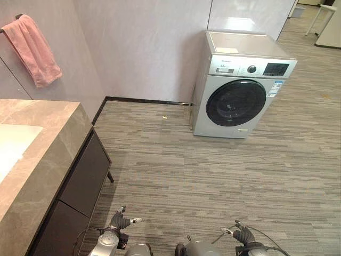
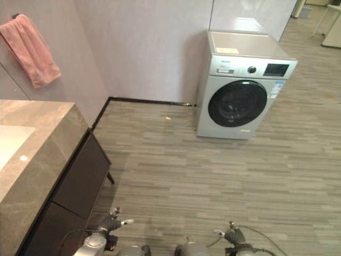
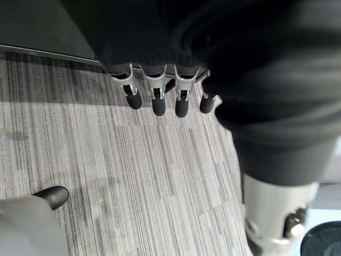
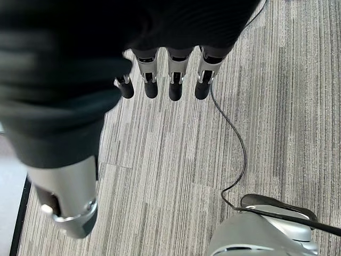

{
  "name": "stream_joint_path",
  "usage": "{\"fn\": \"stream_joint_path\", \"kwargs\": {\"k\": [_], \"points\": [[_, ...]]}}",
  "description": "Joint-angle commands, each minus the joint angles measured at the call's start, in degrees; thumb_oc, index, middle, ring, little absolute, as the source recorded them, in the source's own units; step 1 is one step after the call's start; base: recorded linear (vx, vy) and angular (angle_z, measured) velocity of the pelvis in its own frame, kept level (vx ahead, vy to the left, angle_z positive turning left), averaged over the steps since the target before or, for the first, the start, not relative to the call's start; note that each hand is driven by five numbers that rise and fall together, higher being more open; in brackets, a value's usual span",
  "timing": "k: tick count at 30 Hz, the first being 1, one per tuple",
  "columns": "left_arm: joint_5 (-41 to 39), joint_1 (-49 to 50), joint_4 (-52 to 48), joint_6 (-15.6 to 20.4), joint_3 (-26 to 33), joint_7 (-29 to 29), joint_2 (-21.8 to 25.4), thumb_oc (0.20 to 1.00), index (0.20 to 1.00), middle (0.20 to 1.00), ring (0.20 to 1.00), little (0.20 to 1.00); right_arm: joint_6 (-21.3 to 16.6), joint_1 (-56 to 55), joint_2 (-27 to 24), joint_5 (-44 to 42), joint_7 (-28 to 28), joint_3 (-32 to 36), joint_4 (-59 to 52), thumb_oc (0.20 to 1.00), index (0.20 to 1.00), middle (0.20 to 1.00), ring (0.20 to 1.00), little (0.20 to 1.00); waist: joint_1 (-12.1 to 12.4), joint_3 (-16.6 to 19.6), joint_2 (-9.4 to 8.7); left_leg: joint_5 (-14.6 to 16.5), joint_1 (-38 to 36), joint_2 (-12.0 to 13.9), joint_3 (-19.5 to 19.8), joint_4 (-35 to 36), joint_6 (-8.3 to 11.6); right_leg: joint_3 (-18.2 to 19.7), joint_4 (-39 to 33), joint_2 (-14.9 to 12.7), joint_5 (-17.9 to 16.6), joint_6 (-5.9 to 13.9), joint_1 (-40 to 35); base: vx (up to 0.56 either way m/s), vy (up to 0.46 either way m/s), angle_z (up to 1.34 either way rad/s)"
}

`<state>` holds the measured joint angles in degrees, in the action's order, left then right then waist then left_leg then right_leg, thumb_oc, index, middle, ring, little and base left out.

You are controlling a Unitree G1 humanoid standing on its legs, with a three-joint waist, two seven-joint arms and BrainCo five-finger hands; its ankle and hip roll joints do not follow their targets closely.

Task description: Put brush and paste in cup on sink, flatten towel.

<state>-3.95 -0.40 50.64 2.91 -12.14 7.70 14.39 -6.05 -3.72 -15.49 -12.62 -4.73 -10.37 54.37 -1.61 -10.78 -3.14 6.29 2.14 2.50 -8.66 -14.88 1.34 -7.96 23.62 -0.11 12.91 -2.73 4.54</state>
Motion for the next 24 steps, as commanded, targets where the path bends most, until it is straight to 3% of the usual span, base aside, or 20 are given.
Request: {"fn": "stream_joint_path", "kwargs": {"k": [1, 6, 8, 9, 11, 13, 14, 15, 17, 19, 22, 23, 24], "points": [[-1.53, -2.26, -0.16, 1.79, 0.52, 1.34, -0.90, 1.000, 1.000, 1.000, 1.000, 1.000, -2.29, 1.39, -2.25, -0.70, -0.49, 0.58, -2.00, 1.000, 1.000, 1.000, 1.000, 1.000, -1.42, 0.14, -0.05, 1.31, -2.16, -1.97, -1.00, -2.23, -1.66, 3.22, -8.83, 0.40, -5.84, 4.82, -5.02, 0.08, -0.059, 0.00], [-2.90, -2.73, 0.30, 2.00, 0.88, 1.61, -1.38, 1.000, 1.000, 1.000, 1.000, 1.000, -2.46, 1.58, -2.00, -1.18, -0.89, 0.65, -1.44, 1.000, 1.000, 1.000, 1.000, 1.000, -1.59, 0.29, 0.02, 0.30, -1.93, -1.91, -0.71, -2.11, -1.21, 3.74, -10.20, 0.72, -6.31, 4.73, -5.23, 0.04, -0.048, 0.00], [-3.59, -3.06, -0.47, 2.11, 0.83, 1.23, -1.39, 1.000, 1.000, 1.000, 1.000, 1.000, -2.60, 1.36, -1.97, -1.32, -1.54, 0.89, -2.19, 1.000, 1.000, 1.000, 1.000, 1.000, -1.77, -0.01, -0.13, -2.74, 0.26, -1.62, -0.16, -4.99, 0.03, 4.34, -12.44, 1.00, -6.98, 4.22, -6.08, 0.03, -0.112, 0.02], [-3.54, -3.54, -0.61, 2.22, 0.50, 1.09, -1.18, 1.000, 1.000, 1.000, 1.000, 1.000, -2.70, 1.29, -2.16, -1.25, -2.10, 1.02, -2.51, 1.000, 1.000, 1.000, 1.000, 1.000, -1.60, -0.79, -0.57, -6.48, 3.41, -1.94, 0.93, -11.09, 1.25, 4.88, -13.87, 0.91, -7.86, 3.64, -7.12, 0.02, -0.147, 0.10], [-3.66, -4.29, -0.53, 2.43, 0.12, 1.18, -1.02, 1.000, 1.000, 1.000, 1.000, 1.000, -2.70, 1.42, -2.76, -1.09, -2.46, 1.19, -3.14, 1.000, 1.000, 1.000, 1.000, 1.000, -1.66, -1.64, -0.59, -8.21, 6.73, -2.83, 1.96, -15.81, 1.84, 5.05, -15.78, 0.39, -8.87, 3.20, -8.37, 0.05, -0.076, 0.41], [-3.89, -4.85, 0.29, 2.60, 0.14, 1.45, -0.99, 1.000, 1.000, 1.000, 1.000, 1.000, -2.46, 1.50, -3.08, -0.92, -2.83, 1.22, -2.96, 1.000, 1.000, 1.000, 1.000, 1.000, -1.72, -1.81, 0.01, -7.98, 9.15, -4.13, 1.45, -12.61, 1.41, 5.09, -17.78, -0.14, -9.25, 3.38, -9.22, 0.12, 0.040, 0.25], [-3.97, -4.81, 0.40, 2.79, 0.39, 1.56, -0.91, 1.000, 1.000, 1.000, 1.000, 1.000, -2.51, 1.63, -3.29, -0.74, -3.10, 1.27, -3.28, 1.000, 1.000, 1.000, 1.000, 1.000, -1.58, -1.74, 0.71, -7.99, 10.45, -4.61, 1.69, -6.89, 0.96, 5.55, -19.06, 0.10, -9.54, 3.93, -9.44, 0.24, 0.159, 0.08], [-4.24, -4.62, 1.12, 3.13, 0.62, 1.85, -0.93, 1.000, 1.000, 1.000, 1.000, 1.000, -2.71, 2.20, -3.36, -0.94, -3.62, 1.25, -2.48, 1.000, 1.000, 1.000, 1.000, 1.000, -1.13, -2.06, 1.93, -11.72, 11.65, -4.17, 2.75, 4.16, 0.99, 6.28, -21.03, 0.30, -9.79, 4.84, -10.21, 0.27, 0.181, 0.12], [-4.10, -4.48, 1.59, 3.54, 0.85, 2.52, -0.72, 1.000, 1.000, 1.000, 1.000, 1.000, -2.93, 2.93, -3.47, -0.77, -3.81, 1.06, -1.59, 1.000, 1.000, 1.000, 1.000, 1.000, -0.52, -2.46, 2.57, -14.29, 15.42, -3.51, 3.86, 9.73, 1.87, 6.97, -21.77, 0.14, -9.41, 5.35, -10.81, 0.28, 0.174, -0.05], [-4.16, -3.66, 1.21, 3.51, 1.24, 2.63, -0.05, 1.000, 1.000, 1.000, 1.000, 1.000, -2.68, 3.27, -3.48, 0.34, -3.71, 0.30, -1.16, 1.000, 1.000, 1.000, 1.000, 1.000, 0.19, -2.51, 2.78, -16.06, 16.01, -2.75, 4.62, 9.68, 2.20, 8.08, -21.05, 0.08, -8.10, 5.41, -11.68, 0.32, 0.152, -0.17], [-4.51, -1.86, 0.73, 3.59, 2.88, 2.79, 0.95, 1.000, 1.000, 1.000, 1.000, 1.000, -2.32, 3.58, -2.68, 1.29, -3.00, -0.95, -2.40, 1.000, 1.000, 1.000, 1.000, 1.000, 1.05, -1.90, 2.87, -15.33, 13.32, -2.27, 4.82, 9.96, 0.84, 9.42, -19.21, 0.46, -5.68, 5.81, -12.10, 0.29, 0.156, -0.68], [-4.81, -1.09, -0.01, 3.58, 3.67, 2.52, 1.32, 1.000, 1.000, 1.000, 1.000, 1.000, -2.04, 3.75, -2.26, 2.11, -2.54, -1.36, -2.63, 1.000, 1.000, 1.000, 1.000, 1.000, 1.84, -1.19, 2.17, -12.76, 13.61, -2.91, 4.13, 6.71, -0.41, 10.22, -16.25, -0.52, -3.58, 6.35, -12.83, 0.39, 0.215, -0.80], [-4.81, -1.07, -0.02, 3.57, 3.67, 2.52, 1.34, 1.000, 1.000, 1.000, 1.000, 1.000, -2.03, 3.73, -2.24, 2.11, -2.54, -1.36, -2.64, 1.000, 1.000, 1.000, 1.000, 1.000, 1.92, -1.19, 2.10, -12.63, 13.63, -2.93, 4.02, 6.57, -0.44, 10.31, -16.13, -0.58, -3.47, 6.37, -12.80, 0.38, 0.213, -0.54]]}}
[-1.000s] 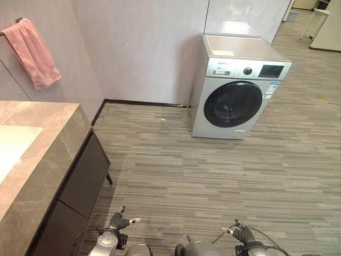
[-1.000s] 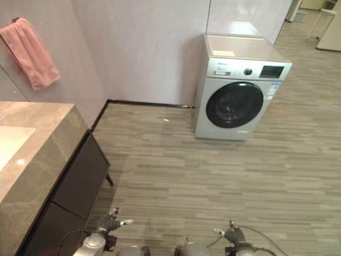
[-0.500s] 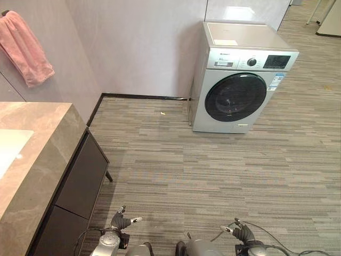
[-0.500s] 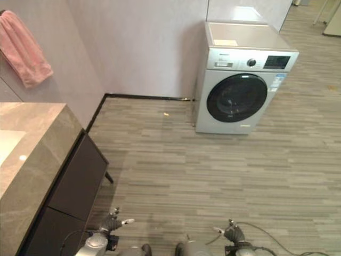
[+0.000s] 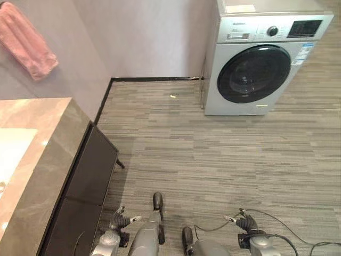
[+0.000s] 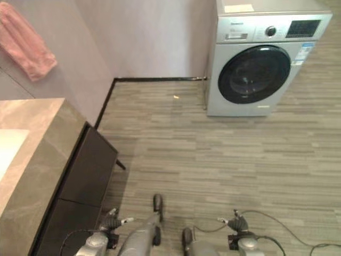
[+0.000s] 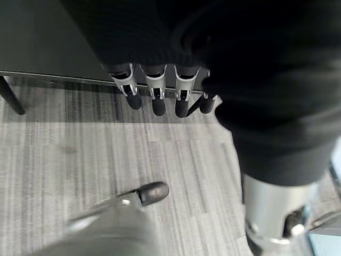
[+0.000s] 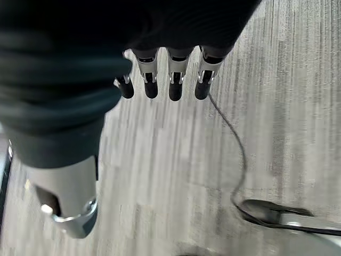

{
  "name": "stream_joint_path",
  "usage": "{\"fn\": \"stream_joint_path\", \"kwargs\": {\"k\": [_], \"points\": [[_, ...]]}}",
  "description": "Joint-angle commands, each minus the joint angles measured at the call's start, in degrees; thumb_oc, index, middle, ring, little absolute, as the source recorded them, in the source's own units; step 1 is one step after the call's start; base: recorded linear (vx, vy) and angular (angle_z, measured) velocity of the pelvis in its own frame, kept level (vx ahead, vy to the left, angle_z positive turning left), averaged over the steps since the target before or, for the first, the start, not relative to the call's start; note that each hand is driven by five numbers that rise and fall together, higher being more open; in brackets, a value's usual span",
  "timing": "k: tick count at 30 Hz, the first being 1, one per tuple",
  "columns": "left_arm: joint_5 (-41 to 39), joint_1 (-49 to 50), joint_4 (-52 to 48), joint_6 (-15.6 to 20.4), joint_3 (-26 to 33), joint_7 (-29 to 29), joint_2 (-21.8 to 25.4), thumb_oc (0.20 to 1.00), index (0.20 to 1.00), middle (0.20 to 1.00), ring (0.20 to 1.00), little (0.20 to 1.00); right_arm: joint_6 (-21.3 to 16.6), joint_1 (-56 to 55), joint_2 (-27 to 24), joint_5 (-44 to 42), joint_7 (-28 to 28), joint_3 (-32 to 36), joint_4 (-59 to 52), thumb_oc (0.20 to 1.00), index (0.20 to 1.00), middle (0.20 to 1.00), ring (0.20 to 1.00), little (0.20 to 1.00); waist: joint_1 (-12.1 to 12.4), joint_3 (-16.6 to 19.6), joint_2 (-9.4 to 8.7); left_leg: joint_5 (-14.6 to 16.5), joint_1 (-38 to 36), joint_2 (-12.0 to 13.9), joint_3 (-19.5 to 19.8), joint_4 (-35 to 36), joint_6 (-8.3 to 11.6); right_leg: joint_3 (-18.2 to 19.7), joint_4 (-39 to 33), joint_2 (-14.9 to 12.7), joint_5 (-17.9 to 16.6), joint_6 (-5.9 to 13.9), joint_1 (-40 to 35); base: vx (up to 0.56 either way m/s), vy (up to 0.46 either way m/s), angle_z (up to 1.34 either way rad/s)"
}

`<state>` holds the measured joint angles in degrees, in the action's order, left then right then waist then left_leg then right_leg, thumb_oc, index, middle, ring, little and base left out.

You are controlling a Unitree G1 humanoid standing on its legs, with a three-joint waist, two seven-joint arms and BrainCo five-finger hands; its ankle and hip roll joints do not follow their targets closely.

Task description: Put brush and paste in cup on sink, flatten towel.

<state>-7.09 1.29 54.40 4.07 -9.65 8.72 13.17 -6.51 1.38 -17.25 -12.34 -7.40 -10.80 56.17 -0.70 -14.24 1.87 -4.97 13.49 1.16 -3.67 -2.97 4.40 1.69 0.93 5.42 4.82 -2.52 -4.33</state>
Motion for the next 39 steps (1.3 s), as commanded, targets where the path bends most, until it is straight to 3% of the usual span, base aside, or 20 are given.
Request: {"fn": "stream_joint_path", "kwargs": {"k": [1, 2, 3, 7, 9, 10, 11, 13, 14, 15, 16, 17, 20, 26, 27, 30, 32, 37, 38, 39], "points": [[-1.92, -2.58, -3.85, 2.42, 1.77, 1.55, 2.76, 1.000, 1.000, 1.000, 1.000, 1.000, -1.60, -1.18, -0.14, 1.62, 0.24, -0.78, -4.89, 1.000, 1.000, 1.000, 1.000, 1.000, 1.36, 2.32, -3.31, 0.21, 2.53, -1.96, -1.52, -7.57, -4.26, 1.38, 8.74, -6.63, 5.07, 6.54, -3.85, 0.32, 0.202, -0.41], [-1.58, -2.16, -4.23, 2.31, 2.27, 1.54, 3.16, 1.000, 1.000, 1.000, 1.000, 1.000, -1.60, -1.01, 0.39, 1.74, 0.63, -0.84, -5.86, 1.000, 1.000, 1.000, 1.000, 1.000, 1.95, 2.49, -4.43, 4.27, 2.48, -2.67, -3.21, -12.20, -5.72, 1.61, 13.86, -7.97, 4.41, 7.79, -2.71, 0.31, 0.200, -0.44], [-1.57, -2.17, -4.23, 2.31, 2.27, 1.54, 3.14, 1.000, 1.000, 1.000, 1.000, 1.000, -1.60, -1.01, 0.37, 1.74, 0.63, -0.83, -5.86, 1.000, 1.000, 1.000, 1.000, 1.000, 2.05, 2.65, -4.32, 4.18, 2.67, -2.51, -3.25, -12.16, -5.69, 1.72, 13.83, -7.83, 4.26, 7.76, -2.47, 0.30, 0.189, -0.69], [0.00, -2.99, -4.26, 1.64, 1.59, 1.57, 3.89, 1.000, 1.000, 1.000, 1.000, 1.000, -1.21, -0.23, 1.40, 4.01, 0.59, -1.97, -7.74, 1.000, 1.000, 1.000, 1.000, 1.000, 2.41, 1.96, -4.49, 8.96, -3.41, -3.36, -4.50, -12.86, -8.42, -0.56, 33.39, -8.97, -9.71, 11.60, 4.64, 0.30, 0.199, -0.57], [2.37, -3.05, -4.67, 0.97, 0.54, 1.85, 4.25, 1.000, 1.000, 1.000, 1.000, 1.000, -0.90, -0.41, 1.55, 5.13, 0.31, -2.17, -9.86, 1.000, 1.000, 1.000, 1.000, 1.000, 0.46, 0.48, -2.49, 9.58, -10.29, -3.28, -2.72, -9.81, -9.04, -1.98, 43.24, -3.90, -9.96, 12.18, 13.21, 0.36, 0.258, 0.00], [3.07, -3.23, -4.39, 0.94, 0.29, 1.87, 4.20, 1.000, 1.000, 1.000, 1.000, 1.000, -1.22, -0.77, 1.58, 4.95, 0.38, -2.18, -10.93, 1.000, 1.000, 1.000, 1.000, 1.000, -0.58, -0.12, -2.41, 9.13, -12.54, -4.12, -1.25, -8.58, -8.87, -1.81, 42.78, -1.06, -8.35, 12.31, 16.94, 0.32, 0.163, 0.06], [2.91, -3.29, -4.38, 0.83, 0.52, 2.01, 4.27, 1.000, 1.000, 1.000, 1.000, 1.000, -1.19, -1.10, 1.66, 5.18, 0.67, -2.30, -12.67, 1.000, 1.000, 1.000, 1.000, 1.000, -0.80, -0.16, -2.66, 8.83, -14.58, -4.66, -1.63, -6.66, -8.74, -5.39, 37.45, -4.62, -8.51, 11.85, 17.86, 0.33, 0.137, 0.27], [2.86, -3.33, -3.72, 0.82, 0.86, 2.04, 4.18, 1.000, 1.000, 1.000, 1.000, 1.000, -1.22, -1.64, 1.38, 5.11, 0.70, -2.49, -14.31, 1.000, 1.000, 1.000, 1.000, 1.000, -1.30, 0.55, -3.24, 8.97, -16.87, -5.39, -1.37, -4.23, -8.09, -7.42, 24.32, -7.41, -8.07, 10.56, 18.57, 0.30, 0.043, 0.53], [2.86, -3.30, -3.69, 0.84, 0.85, 2.04, 4.17, 1.000, 1.000, 1.000, 1.000, 1.000, -1.21, -1.69, 1.37, 5.11, 0.70, -2.50, -14.33, 1.000, 1.000, 1.000, 1.000, 1.000, -1.53, 0.31, -3.07, 9.01, -17.35, -5.24, -1.08, -4.04, -8.04, -7.73, 23.92, -7.31, -8.06, 10.54, 17.92, 0.50, -0.074, 0.60], [3.55, -3.84, -2.86, 0.89, 1.46, 1.87, 3.84, 1.000, 1.000, 1.000, 1.000, 1.000, -1.16, -2.41, 0.77, 5.22, 0.71, -2.31, -16.72, 1.000, 1.000, 1.000, 1.000, 1.000, -2.28, 0.74, -3.95, 9.90, -19.72, -6.25, 0.21, -2.84, -6.73, -5.31, 7.39, -10.22, -11.68, 11.45, 19.26, 0.48, -0.080, 0.66], [3.75, -4.08, -2.76, 0.97, 1.38, 1.73, 3.75, 1.000, 1.000, 1.000, 1.000, 1.000, -0.97, -2.71, 0.51, 5.50, 0.62, -2.13, -17.33, 1.000, 1.000, 1.000, 1.000, 1.000, -2.66, 0.49, -3.70, 10.54, -20.59, -6.09, 1.02, -3.17, -6.54, -4.00, 5.14, -10.63, -12.71, 11.85, 19.08, 0.72, -0.131, 1.08], [4.14, -4.75, -2.04, 0.99, 0.86, 1.40, 3.35, 1.000, 1.000, 1.000, 1.000, 1.000, -0.55, -3.28, -0.30, 6.55, 0.58, -1.81, -17.05, 1.000, 1.000, 1.000, 1.000, 1.000, -3.50, 0.76, -3.97, 11.52, -22.16, -6.28, 3.13, -3.97, -6.13, 0.49, 4.41, -10.11, -13.79, 12.40, 19.73, 0.47, -0.108, 0.98], [4.82, -5.49, -0.30, 0.84, -0.24, 1.24, 2.82, 1.000, 1.000, 1.000, 1.000, 1.000, -0.39, -3.84, -0.86, 6.41, 0.40, -1.39, -15.20, 1.000, 1.000, 1.000, 1.000, 1.000, -4.34, 2.41, -4.81, 12.76, -23.81, -5.93, 6.26, -5.06, -5.38, 4.44, 5.02, -8.02, -13.96, 11.81, 16.94, 0.36, -0.139, 0.71], [4.58, -5.04, 0.73, 0.40, -0.57, 1.05, 2.47, 1.000, 1.000, 1.000, 1.000, 1.000, -0.19, -4.97, -2.42, 7.16, 0.74, -1.57, -14.44, 1.000, 1.000, 1.000, 1.000, 1.000, -5.56, 4.18, -3.89, 11.09, -25.21, -2.08, 10.56, -8.90, -3.03, 2.57, 8.45, -4.04, -9.58, 9.02, 14.75, 0.28, -0.214, 0.45], [4.95, -5.06, 0.80, 0.13, -1.06, 1.26, 2.65, 1.000, 1.000, 1.000, 1.000, 1.000, -0.13, -5.35, -3.14, 9.23, -0.64, -1.33, -13.81, 1.000, 1.000, 1.000, 1.000, 1.000, -5.48, 4.49, -4.08, 6.51, -22.58, -0.60, 10.84, -16.06, -1.61, 2.04, 7.93, -3.15, -8.32, 7.73, 12.42, 0.22, -0.235, 0.23], [4.40, -6.20, 0.93, 0.12, -1.31, 1.69, 2.58, 1.000, 1.000, 1.000, 1.000, 1.000, -0.28, -5.34, -3.99, 8.94, -1.29, -1.19, -13.74, 1.000, 1.000, 1.000, 1.000, 1.000, -5.02, 3.46, -5.50, 2.70, -15.86, -1.07, 9.53, -28.98, -1.10, 1.01, 6.09, -4.12, -8.28, 6.22, 9.32, 0.18, -0.230, 0.37], [3.97, -6.44, 0.45, 0.09, -1.52, 1.86, 2.29, 1.000, 1.000, 1.000, 1.000, 1.000, -0.14, -5.81, -4.56, 9.26, -1.21, -1.44, -13.83, 1.000, 1.000, 1.000, 1.000, 1.000, -3.92, 2.76, -5.82, 1.84, -14.12, -0.70, 8.08, -31.32, -1.37, 0.18, 5.06, -4.29, -7.60, 5.54, 7.54, 0.12, -0.167, 0.14], [4.89, -8.66, -0.16, 0.33, -3.26, 2.94, 1.25, 1.000, 1.000, 1.000, 1.000, 1.000, -0.46, -7.10, -4.26, 9.21, -1.08, -1.71, -14.34, 1.000, 1.000, 1.000, 1.000, 1.000, -2.42, 2.25, -5.32, 5.79, -8.67, 1.17, 0.95, -15.66, -2.45, -3.96, 1.25, -6.54, -6.14, 6.44, 4.39, 0.15, -0.023, 0.37], [5.41, -9.11, 0.74, 0.79, -3.20, 3.62, 0.74, 1.000, 1.000, 1.000, 1.000, 1.000, -1.19, -7.26, -4.61, 10.81, -0.15, -3.12, -15.69, 1.000, 1.000, 1.000, 1.000, 1.000, -2.05, 2.10, -4.27, 3.81, -6.90, 1.03, -0.77, -5.92, -1.91, -5.20, 0.23, -6.51, -5.17, 7.13, 3.12, 0.21, 0.130, 0.61], [5.73, -9.18, 0.66, 0.87, -3.13, 3.81, 0.70, 1.000, 1.000, 1.000, 1.000, 1.000, -1.52, -7.48, -4.82, 11.64, 0.07, -3.80, -16.68, 1.000, 1.000, 1.000, 1.000, 1.000, -1.93, 1.84, -3.90, 0.85, -5.07, 1.97, -2.88, -3.97, -1.11, -5.70, -0.07, -6.42, -4.89, 7.06, 2.13, 0.24, 0.149, 0.40]]}}
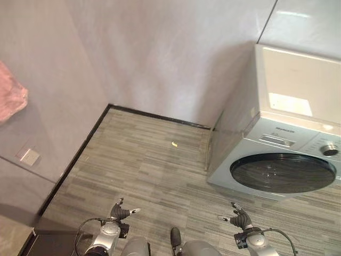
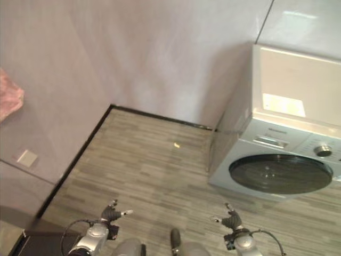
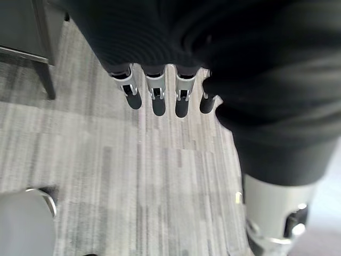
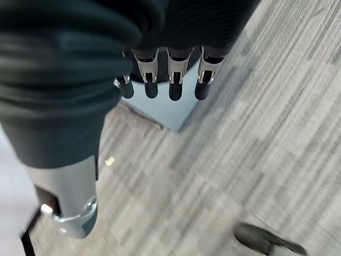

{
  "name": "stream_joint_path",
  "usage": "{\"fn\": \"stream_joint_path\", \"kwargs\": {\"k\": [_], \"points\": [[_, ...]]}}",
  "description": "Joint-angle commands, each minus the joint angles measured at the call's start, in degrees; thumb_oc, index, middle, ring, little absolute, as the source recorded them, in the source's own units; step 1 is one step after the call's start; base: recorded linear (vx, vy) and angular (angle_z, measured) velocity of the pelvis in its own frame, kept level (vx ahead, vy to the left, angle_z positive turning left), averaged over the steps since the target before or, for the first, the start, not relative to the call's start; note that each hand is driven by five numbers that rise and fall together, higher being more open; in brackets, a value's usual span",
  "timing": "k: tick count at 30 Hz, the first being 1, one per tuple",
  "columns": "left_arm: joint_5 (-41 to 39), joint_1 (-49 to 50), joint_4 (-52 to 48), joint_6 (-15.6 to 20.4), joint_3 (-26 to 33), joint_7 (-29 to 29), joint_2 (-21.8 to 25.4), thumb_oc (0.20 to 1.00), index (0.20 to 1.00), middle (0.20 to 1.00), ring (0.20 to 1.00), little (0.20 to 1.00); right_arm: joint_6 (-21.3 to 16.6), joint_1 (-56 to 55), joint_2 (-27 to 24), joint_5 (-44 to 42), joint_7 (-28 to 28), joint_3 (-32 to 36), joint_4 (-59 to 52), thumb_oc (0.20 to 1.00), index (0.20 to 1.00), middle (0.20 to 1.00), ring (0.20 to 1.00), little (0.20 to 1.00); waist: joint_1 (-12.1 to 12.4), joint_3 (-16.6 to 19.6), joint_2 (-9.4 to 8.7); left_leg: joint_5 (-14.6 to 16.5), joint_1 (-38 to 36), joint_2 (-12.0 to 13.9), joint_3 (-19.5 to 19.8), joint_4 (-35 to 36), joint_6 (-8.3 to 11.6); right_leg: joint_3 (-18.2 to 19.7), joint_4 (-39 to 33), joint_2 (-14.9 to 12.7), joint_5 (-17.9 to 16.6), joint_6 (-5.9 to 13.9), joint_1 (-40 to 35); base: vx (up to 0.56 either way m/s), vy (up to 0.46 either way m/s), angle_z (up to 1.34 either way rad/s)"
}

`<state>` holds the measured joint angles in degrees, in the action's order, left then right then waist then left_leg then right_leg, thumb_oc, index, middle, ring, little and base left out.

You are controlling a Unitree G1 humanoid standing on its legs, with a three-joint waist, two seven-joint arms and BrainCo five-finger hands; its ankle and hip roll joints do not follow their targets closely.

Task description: Put brush and paste in cup on sink, flatten towel.

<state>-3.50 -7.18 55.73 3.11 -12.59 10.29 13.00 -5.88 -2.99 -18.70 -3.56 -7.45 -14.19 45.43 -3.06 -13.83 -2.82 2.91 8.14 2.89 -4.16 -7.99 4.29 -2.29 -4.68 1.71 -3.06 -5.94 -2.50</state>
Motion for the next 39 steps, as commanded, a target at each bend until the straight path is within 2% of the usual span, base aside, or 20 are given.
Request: {"fn": "stream_joint_path", "kwargs": {"k": [1, 2, 3, 6, 7, 11, 14, 15, 18, 23, 25, 26, 29, 30, 32, 33, 34, 36, 38, 39], "points": [[2.63, -1.01, -0.76, 1.94, -0.07, 2.15, 1.15, 1.000, 1.000, 1.000, 1.000, 1.000, -2.73, -3.49, -4.02, 4.00, 0.80, -1.39, -7.97, 1.000, 1.000, 1.000, 1.000, 1.000, 0.21, 1.19, 1.04, -9.06, 3.06, 1.99, -7.62, 4.20, -0.23, -3.04, 5.29, -2.67, 3.85, 10.51, -0.81, 0.18, 0.084, 0.10], [2.88, -0.97, -0.89, 1.81, 0.01, 1.86, 1.33, 1.000, 1.000, 1.000, 1.000, 1.000, -2.64, -3.62, -4.23, 4.52, 0.94, -1.60, -8.89, 1.000, 1.000, 1.000, 1.000, 1.000, 0.53, 1.06, 1.02, -10.00, 2.64, 2.45, -8.65, 3.69, -0.01, -3.02, 5.83, -2.65, 4.07, 10.44, -0.99, 0.21, 0.083, 0.20], [3.52, -0.98, -1.11, 1.67, 0.20, 1.66, 1.87, 1.000, 1.000, 1.000, 1.000, 1.000, -2.79, -3.64, -4.83, 5.89, 1.15, -2.29, -10.27, 1.000, 1.000, 1.000, 1.000, 1.000, 0.36, 0.98, 1.40, -11.32, 2.99, 3.95, -12.38, 4.78, 0.31, -4.29, 6.27, -2.57, 5.04, 10.33, -1.55, 0.19, 0.077, 0.26], [4.75, -0.32, -0.69, 1.76, 0.71, 1.83, 2.09, 1.000, 1.000, 1.000, 1.000, 1.000, -2.60, -3.13, -4.61, 8.76, 1.46, -4.01, -10.40, 1.000, 1.000, 1.000, 1.000, 1.000, 1.39, 1.85, 1.75, -11.49, 0.24, 3.26, -10.37, 5.80, -0.52, -4.38, 7.86, -2.39, 6.70, 10.96, -2.43, 0.24, 0.146, 0.11], [4.73, -0.06, -0.48, 1.88, 0.83, 1.96, 2.02, 1.000, 1.000, 1.000, 1.000, 1.000, -2.48, -2.44, -4.26, 9.25, 1.43, -4.43, -9.93, 1.000, 1.000, 1.000, 1.000, 1.000, 1.66, 2.00, 1.34, -10.68, -0.10, 2.60, -9.32, 4.84, -0.80, -3.90, 8.67, -2.76, 7.69, 11.17, -3.06, 0.25, 0.157, -0.10], [3.65, 1.02, -0.88, 2.07, 1.89, 2.20, 2.51, 1.000, 1.000, 1.000, 1.000, 1.000, -2.46, -2.07, -2.72, 7.07, 1.84, -3.58, -10.50, 1.000, 1.000, 1.000, 1.000, 1.000, 2.06, 2.57, 0.39, -8.12, -0.09, 2.54, -10.92, 1.33, -1.72, -2.61, 9.36, -3.53, 8.75, 11.17, -3.93, 0.18, 0.140, -0.26], [2.86, 1.33, -1.95, 2.10, 2.09, 2.35, 2.72, 1.000, 1.000, 1.000, 1.000, 1.000, -2.49, -1.76, -2.03, 6.87, 2.61, -4.00, -11.22, 1.000, 1.000, 1.000, 1.000, 1.000, 3.06, 2.63, -0.90, -4.58, 1.28, 2.27, -11.82, -3.37, -2.79, -2.53, 9.36, -5.11, 9.64, 11.71, -4.95, 0.16, 0.176, -0.34], [2.94, 1.55, -3.39, 2.23, 1.55, 2.10, 2.98, 1.000, 1.000, 1.000, 1.000, 1.000, -2.38, -1.31, -1.69, 7.13, 2.96, -4.33, -11.47, 1.000, 1.000, 1.000, 1.000, 1.000, 4.03, 2.77, -1.52, -1.97, 1.95, 1.78, -12.15, -5.94, -3.50, -2.75, 9.86, -6.36, 9.98, 12.56, -5.08, 0.16, 0.218, -0.18], [2.64, 1.74, -4.18, 2.40, 1.51, 2.27, 3.28, 1.000, 1.000, 1.000, 1.000, 1.000, -2.45, -0.57, -1.17, 7.22, 3.21, -4.76, -11.76, 1.000, 1.000, 1.000, 1.000, 1.000, 4.88, 3.21, -1.80, -0.50, 1.22, 0.60, -12.27, -5.22, -4.51, -2.87, 11.25, -7.40, 9.26, 13.75, -4.50, 0.13, 0.218, -0.10], [2.14, 2.66, -5.81, 2.14, 1.11, 1.90, 3.61, 1.000, 1.000, 1.000, 1.000, 1.000, -2.15, 0.01, -0.55, 7.84, 3.75, -5.33, -11.97, 1.000, 1.000, 1.000, 1.000, 1.000, 5.77, 3.79, -1.55, 1.24, -0.72, -1.72, -10.56, -4.33, -6.33, -3.26, 18.56, -8.45, 6.84, 15.14, -2.16, 0.10, 0.158, 0.07], [2.61, 3.39, -7.01, 2.03, 0.64, 1.55, 3.87, 1.000, 1.000, 1.000, 1.000, 1.000, -2.15, -0.02, -0.43, 7.92, 3.93, -5.40, -12.47, 1.000, 1.000, 1.000, 1.000, 1.000, 5.75, 3.78, -1.35, 1.82, -2.14, -2.97, -9.52, -3.49, -7.16, -3.07, 22.71, -8.58, 4.27, 15.81, -0.50, 0.11, 0.132, 0.13], [2.79, 3.85, -7.68, 2.07, 0.53, 1.55, 4.10, 1.000, 1.000, 1.000, 1.000, 1.000, -2.17, -0.03, -0.49, 7.96, 4.05, -5.26, -12.66, 1.000, 1.000, 1.000, 1.000, 1.000, 5.61, 3.46, -1.06, 1.99, -2.84, -3.35, -8.87, -3.34, -7.58, -2.64, 25.53, -8.14, 2.75, 15.80, 0.66, 0.07, 0.088, 0.16], [3.21, 4.58, -9.90, 1.93, -0.28, 1.11, 4.36, 1.000, 1.000, 1.000, 1.000, 1.000, -2.33, 0.39, -0.50, 7.57, 4.03, -5.10, -13.32, 1.000, 1.000, 1.000, 1.000, 1.000, 5.29, 2.38, 0.07, 2.47, -4.47, -4.17, -7.04, -3.26, -8.28, -3.50, 31.66, -6.65, 2.14, 15.47, 4.10, 0.07, 0.103, 0.33], [3.21, 4.60, -9.93, 1.91, -0.28, 1.11, 4.36, 1.000, 1.000, 1.000, 1.000, 1.000, -2.34, 0.39, -0.50, 7.57, 4.02, -5.10, -13.31, 1.000, 1.000, 1.000, 1.000, 1.000, 5.21, 2.34, 0.06, 2.51, -4.48, -4.21, -6.96, -3.32, -8.29, -3.58, 31.74, -6.69, 2.22, 15.47, 4.06, 0.09, 0.086, 0.41], [3.62, 4.72, -10.46, 1.75, -0.84, 1.30, 4.46, 1.000, 1.000, 1.000, 1.000, 1.000, -2.64, 0.27, -0.71, 7.12, 3.83, -5.04, -13.93, 1.000, 1.000, 1.000, 1.000, 1.000, 4.26, 1.88, 0.53, 2.05, -6.53, -5.60, -4.07, -1.95, -8.21, -1.13, 31.95, -2.27, 4.27, 14.53, 8.62, 0.14, 0.049, 0.56], [3.63, 4.32, -9.34, 1.83, -0.71, 1.38, 4.35, 1.000, 1.000, 1.000, 1.000, 1.000, -2.77, 0.37, -0.60, 6.73, 3.79, -5.34, -13.81, 1.000, 1.000, 1.000, 1.000, 1.000, 4.48, 1.47, 0.60, 2.82, -8.06, -5.78, -3.95, -1.06, -8.11, -6.44, 26.48, -5.53, 4.86, 13.54, 9.41, 0.19, 0.006, 0.58], [3.70, 4.27, -9.11, 1.83, -0.85, 1.48, 4.27, 1.000, 1.000, 1.000, 1.000, 1.000, -2.88, 0.32, -0.72, 6.74, 3.82, -5.46, -13.70, 1.000, 1.000, 1.000, 1.000, 1.000, 4.47, 1.38, 0.66, 3.22, -8.50, -5.78, -3.50, -1.03, -7.99, -6.58, 24.44, -6.18, 4.62, 13.47, 10.34, 0.26, -0.059, 0.56], [3.76, 3.82, -8.66, 1.87, -0.94, 1.50, 3.74, 1.000, 1.000, 1.000, 1.000, 1.000, -2.94, 0.31, -1.11, 6.17, 3.58, -5.68, -13.65, 1.000, 1.000, 1.000, 1.000, 1.000, 3.54, 0.48, 0.69, 3.69, -9.59, -7.02, 0.00, -2.15, -6.97, -0.42, 17.34, -6.79, 1.36, 14.30, 13.83, 0.30, -0.112, 0.89], [4.06, 3.54, -8.04, 2.20, -1.13, 1.50, 3.40, 1.000, 1.000, 1.000, 1.000, 1.000, -2.72, -0.54, -1.65, 6.65, 3.63, -5.75, -14.48, 1.000, 1.000, 1.000, 1.000, 1.000, 1.99, 0.29, 0.79, 4.76, -11.96, -7.60, 4.87, -2.33, -6.15, 8.42, 14.20, -6.64, -1.72, 16.04, 15.55, 0.33, -0.154, 1.16], [4.05, 3.52, -7.74, 2.34, -1.33, 1.47, 3.21, 1.000, 1.000, 1.000, 1.000, 1.000, -2.51, -0.68, -1.88, 6.92, 3.77, -5.87, -14.14, 1.000, 1.000, 1.000, 1.000, 1.000, 2.01, 0.40, 0.60, 4.72, -12.56, -7.69, 6.38, -2.49, -5.87, 8.94, 14.90, -6.46, -2.40, 16.49, 15.85, 0.21, -0.155, 0.85]]}}
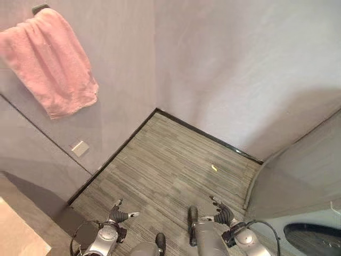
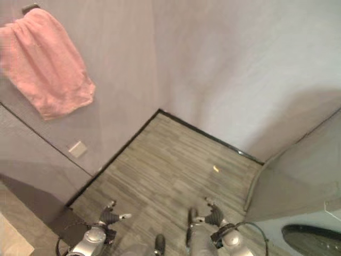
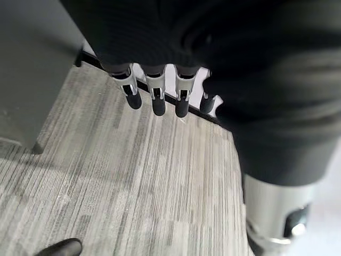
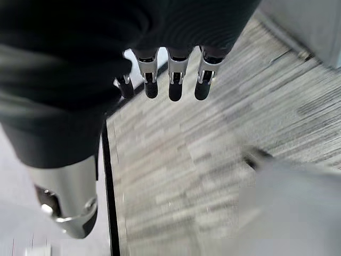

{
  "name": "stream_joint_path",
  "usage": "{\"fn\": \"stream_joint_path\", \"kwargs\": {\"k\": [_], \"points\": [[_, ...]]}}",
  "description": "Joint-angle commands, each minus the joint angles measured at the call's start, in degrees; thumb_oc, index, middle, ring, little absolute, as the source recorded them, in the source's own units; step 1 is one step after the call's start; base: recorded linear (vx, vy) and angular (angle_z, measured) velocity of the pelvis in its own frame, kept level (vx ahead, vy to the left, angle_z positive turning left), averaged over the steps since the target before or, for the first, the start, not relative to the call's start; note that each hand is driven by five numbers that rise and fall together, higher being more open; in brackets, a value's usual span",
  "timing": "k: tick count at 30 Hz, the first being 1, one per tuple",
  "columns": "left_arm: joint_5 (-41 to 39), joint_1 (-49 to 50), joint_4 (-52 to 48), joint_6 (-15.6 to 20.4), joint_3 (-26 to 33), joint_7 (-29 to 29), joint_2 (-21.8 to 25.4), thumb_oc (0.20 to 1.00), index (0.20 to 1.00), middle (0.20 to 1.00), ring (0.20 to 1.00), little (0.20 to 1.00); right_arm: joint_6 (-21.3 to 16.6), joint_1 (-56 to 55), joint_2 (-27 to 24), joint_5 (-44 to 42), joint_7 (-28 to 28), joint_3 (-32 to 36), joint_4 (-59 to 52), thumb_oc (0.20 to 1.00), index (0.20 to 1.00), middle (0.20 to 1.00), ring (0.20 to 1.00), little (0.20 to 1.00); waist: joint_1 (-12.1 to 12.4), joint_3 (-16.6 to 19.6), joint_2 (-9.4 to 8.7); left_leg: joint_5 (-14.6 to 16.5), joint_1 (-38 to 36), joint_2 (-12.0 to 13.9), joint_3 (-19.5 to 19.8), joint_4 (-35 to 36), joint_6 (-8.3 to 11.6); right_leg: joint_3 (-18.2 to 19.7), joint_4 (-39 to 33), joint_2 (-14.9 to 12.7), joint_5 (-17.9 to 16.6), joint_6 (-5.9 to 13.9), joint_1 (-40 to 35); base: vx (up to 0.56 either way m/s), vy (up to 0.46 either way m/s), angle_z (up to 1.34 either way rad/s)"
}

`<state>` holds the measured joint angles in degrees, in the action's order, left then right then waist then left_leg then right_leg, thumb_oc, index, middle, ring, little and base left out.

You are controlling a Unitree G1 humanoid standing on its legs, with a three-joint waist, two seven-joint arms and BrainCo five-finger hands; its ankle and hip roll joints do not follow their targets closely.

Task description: Put brush and paste in cup on sink, flatten towel.

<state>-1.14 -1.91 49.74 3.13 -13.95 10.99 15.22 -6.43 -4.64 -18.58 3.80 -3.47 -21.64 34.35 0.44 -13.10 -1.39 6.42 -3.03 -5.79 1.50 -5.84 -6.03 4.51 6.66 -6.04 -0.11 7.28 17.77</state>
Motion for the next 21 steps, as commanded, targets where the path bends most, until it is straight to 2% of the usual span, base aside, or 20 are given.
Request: {"fn": "stream_joint_path", "kwargs": {"k": [1, 4, 6, 9, 10, 11, 12, 13, 14, 17, 18, 20, 21], "points": [[1.67, -1.75, -1.76, 2.32, -0.28, 0.66, 1.06, 1.000, 1.000, 1.000, 1.000, 1.000, -1.89, 0.62, -2.10, -0.39, -0.19, 1.78, -3.02, 1.000, 1.000, 1.000, 1.000, 1.000, -1.20, 0.19, -1.33, 1.32, -1.25, 0.80, 1.80, -4.85, 4.58, 1.96, 2.88, 1.49, -4.57, 3.14, -6.15, 0.17, -0.168, 1.09], [1.51, -1.80, -1.10, 2.43, -0.53, 0.80, 1.08, 1.000, 1.000, 1.000, 1.000, 1.000, -1.89, 0.87, -2.67, -0.51, 0.01, 1.87, -2.33, 1.000, 1.000, 1.000, 1.000, 1.000, -0.95, 1.34, -2.01, 1.27, -1.54, 1.57, 5.59, -4.80, 5.40, 0.68, 3.47, 2.51, -3.27, 2.28, -8.42, 0.19, -0.225, 1.19], [0.27, -1.15, -0.87, 2.58, -0.04, 0.99, 1.08, 1.000, 1.000, 1.000, 1.000, 1.000, -2.07, 1.08, -3.67, -0.69, 0.18, 2.11, -2.00, 1.000, 1.000, 1.000, 1.000, 1.000, -0.66, 2.59, -2.19, 0.09, -1.89, 3.22, 7.68, -4.07, 6.88, -3.06, 3.09, 2.97, -1.97, 1.27, -9.92, 0.23, -0.304, 1.04], [-1.44, -2.13, -0.88, 2.54, 0.34, 1.12, 1.04, 1.000, 1.000, 1.000, 1.000, 1.000, -2.10, 1.75, -4.14, -1.17, -0.37, 2.55, -1.41, 1.000, 1.000, 1.000, 1.000, 1.000, -0.83, 2.87, -2.77, -1.51, -0.58, 5.42, 6.01, -3.89, 8.27, -7.47, 3.12, 2.53, -0.92, 0.44, -10.71, 0.13, -0.226, 0.70], [-1.57, -2.80, -0.63, 2.43, 0.31, 1.27, 1.07, 1.000, 1.000, 1.000, 1.000, 1.000, -2.21, 1.68, -4.31, -1.45, -0.55, 2.81, -1.91, 1.000, 1.000, 1.000, 1.000, 1.000, -1.31, 2.87, -3.09, -1.76, 0.21, 6.08, 4.00, -4.02, 8.37, -9.19, 2.71, 1.96, -0.78, 0.35, -11.18, 0.07, -0.159, 0.82], [-1.54, -3.45, -0.30, 2.41, 0.35, 1.46, 1.07, 1.000, 1.000, 1.000, 1.000, 1.000, -2.27, 1.49, -4.63, -1.64, -0.59, 3.19, -2.46, 1.000, 1.000, 1.000, 1.000, 1.000, -2.04, 2.97, -3.42, -1.87, 0.84, 7.21, -0.87, -3.76, 8.26, -10.96, 2.27, 1.30, -0.64, 0.37, -11.68, 0.06, -0.146, 0.82], [-1.29, -4.18, 0.13, 2.34, 0.41, 1.49, 0.92, 1.000, 1.000, 1.000, 1.000, 1.000, -2.22, 1.01, -5.00, -1.78, -0.75, 3.78, -3.08, 1.000, 1.000, 1.000, 1.000, 1.000, -3.21, 3.00, -3.47, -1.62, 1.37, 9.13, -8.94, -3.46, 7.87, -13.69, 1.52, 0.41, -0.37, 0.52, -12.66, 0.04, -0.112, 0.98], [-1.17, -4.46, 0.24, 2.30, 0.39, 1.36, 0.84, 1.000, 1.000, 1.000, 1.000, 1.000, -2.14, 0.95, -4.90, -1.81, -0.71, 3.83, -3.01, 1.000, 1.000, 1.000, 1.000, 1.000, -3.25, 3.14, -3.58, -1.52, 1.94, 9.13, -9.89, -3.55, 7.88, -14.07, 1.20, 0.31, -0.39, 0.41, -12.75, 0.01, -0.096, 1.62], [-0.59, -5.30, 0.70, 2.24, 0.11, 1.67, 0.64, 1.000, 1.000, 1.000, 1.000, 1.000, -2.20, 0.63, -5.13, -1.75, -1.02, 4.10, -3.10, 1.000, 1.000, 1.000, 1.000, 1.000, -4.40, 3.23, -3.47, -2.02, 2.29, 10.95, -18.09, -4.90, 7.97, -16.95, 0.44, -0.68, -0.45, 0.46, -13.65, -0.03, -0.071, 1.54], [0.16, -5.93, 1.01, 2.12, -0.43, 0.76, 0.12, 1.000, 1.000, 1.000, 1.000, 1.000, -1.78, -0.12, -5.11, -1.25, -1.01, 4.29, -2.90, 1.000, 1.000, 1.000, 1.000, 1.000, -5.89, 3.60, -3.16, -1.10, 2.40, 12.68, -27.74, -6.54, 8.88, -20.24, -0.89, -1.61, -0.58, 0.90, -14.48, 0.04, -0.009, 0.86], [0.54, -5.96, 1.28, 2.14, -0.73, 0.53, -0.11, 1.000, 1.000, 1.000, 1.000, 1.000, -1.75, -0.42, -5.11, -0.95, -0.94, 4.32, -2.81, 1.000, 1.000, 1.000, 1.000, 1.000, -6.10, 3.41, -2.82, -0.91, 2.27, 12.95, -29.23, -6.63, 9.20, -21.24, -0.91, -1.75, -0.45, 1.12, -15.02, 0.02, 0.045, 0.81], [0.87, -5.25, 1.41, 2.06, -0.68, 0.56, -0.10, 1.000, 1.000, 1.000, 1.000, 1.000, -1.54, -0.39, -5.00, -0.27, -0.60, 3.85, -3.24, 1.000, 1.000, 1.000, 1.000, 1.000, -5.10, 3.03, -2.85, -2.44, 2.57, 11.59, -27.01, -5.25, 8.78, -21.49, -0.56, -1.80, -1.26, 0.43, -14.81, -0.03, 0.053, 0.38], [0.84, -5.02, 1.62, 1.93, -0.58, 0.57, -0.04, 1.000, 1.000, 1.000, 1.000, 1.000, -1.49, -0.21, -4.88, -0.13, -0.36, 3.57, -3.50, 1.000, 1.000, 1.000, 1.000, 1.000, -4.86, 3.01, -2.86, -1.80, 2.16, 10.87, -26.07, -3.76, 8.21, -21.40, -0.13, -1.97, -1.22, 0.41, -14.82, -0.03, 0.071, 0.22]]}}
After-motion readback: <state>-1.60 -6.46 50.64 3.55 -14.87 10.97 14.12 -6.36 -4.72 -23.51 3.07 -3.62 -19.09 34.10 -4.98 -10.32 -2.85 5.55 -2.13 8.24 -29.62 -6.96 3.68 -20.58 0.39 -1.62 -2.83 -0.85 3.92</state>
